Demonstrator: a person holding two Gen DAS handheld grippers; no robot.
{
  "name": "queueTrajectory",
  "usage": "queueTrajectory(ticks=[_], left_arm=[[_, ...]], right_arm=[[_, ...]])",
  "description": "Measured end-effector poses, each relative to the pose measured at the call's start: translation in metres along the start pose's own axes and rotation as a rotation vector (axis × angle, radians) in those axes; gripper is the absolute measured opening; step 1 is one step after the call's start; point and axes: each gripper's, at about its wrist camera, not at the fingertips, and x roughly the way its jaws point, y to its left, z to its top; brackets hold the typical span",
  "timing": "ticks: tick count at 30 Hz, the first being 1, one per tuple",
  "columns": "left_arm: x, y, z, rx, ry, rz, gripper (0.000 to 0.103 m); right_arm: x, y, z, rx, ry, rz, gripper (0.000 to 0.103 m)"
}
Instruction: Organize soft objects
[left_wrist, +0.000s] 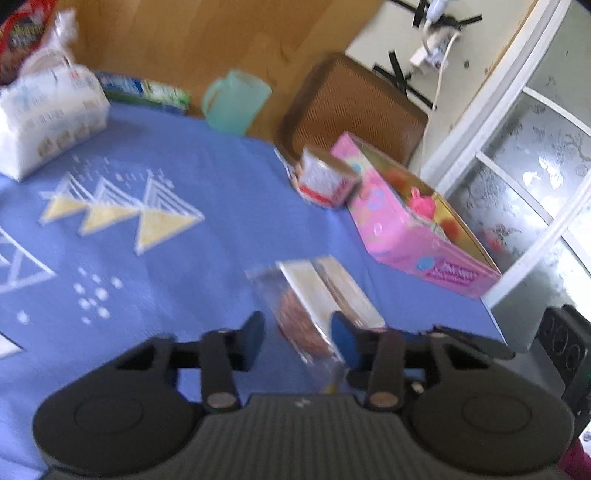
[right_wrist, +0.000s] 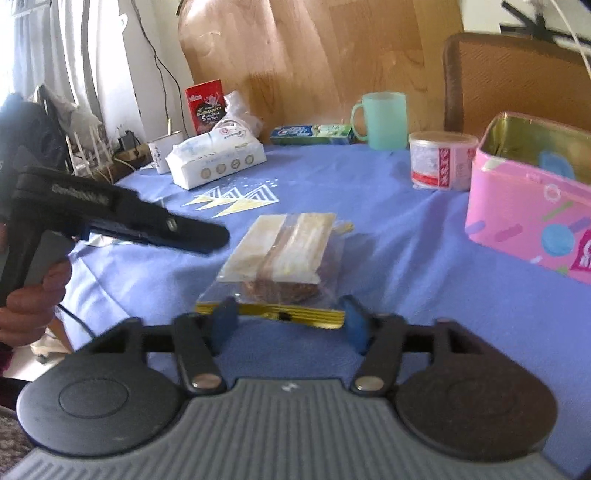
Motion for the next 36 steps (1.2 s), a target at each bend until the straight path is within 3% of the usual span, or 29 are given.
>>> queueTrajectory(ticks=[3,7,12,14,19,23,27,32,36], left_arm=[[0.005,0.01,-0.003,-0.049,-0.002,-0.029,0.029],[-0.002,0.029,-0.002,-0.13,-0.023,-0.083,0.023],[-0.019,0.045,-0.003,-0.169,-0.058,-0.072,0.021],[-0.029,0.055,-0.006,-0.183,-0.064,-0.035,0.021],[-0.07,0.089,-0.022,-0.221,-0.092,0.093,0.039],[-0.103,0.114,-0.03,-0.302,-0.153,0.123,0.045],[-0.106,0.114,-0.023,-0.3,-0.18,0.111,0.05],[-0.078,0.091,-0.013,-0.232,-0.126,0.075,0.058],[-0.058,0.08,-0.01,-0.212,-0.085,0.082,0.06]], right_arm=[[0.0,0.0,0.005,0.018,-0.003,0.004,0.036],[0.002,0.007,0.019,0.01,-0.033,0.009,0.034],[0.01,0.037,0.051,-0.078,-0.109,0.04,0.034],[0.021,0.053,0.064,-0.112,-0.119,0.092,0.032],[0.056,0.095,0.07,-0.187,-0.062,0.233,0.033],[0.064,0.103,0.065,-0.185,-0.056,0.285,0.05],[0.057,0.09,0.061,-0.148,-0.077,0.241,0.074],[0.057,0.076,0.041,-0.139,-0.025,0.147,0.084],[0.064,0.074,0.03,-0.169,0.025,0.136,0.085]])
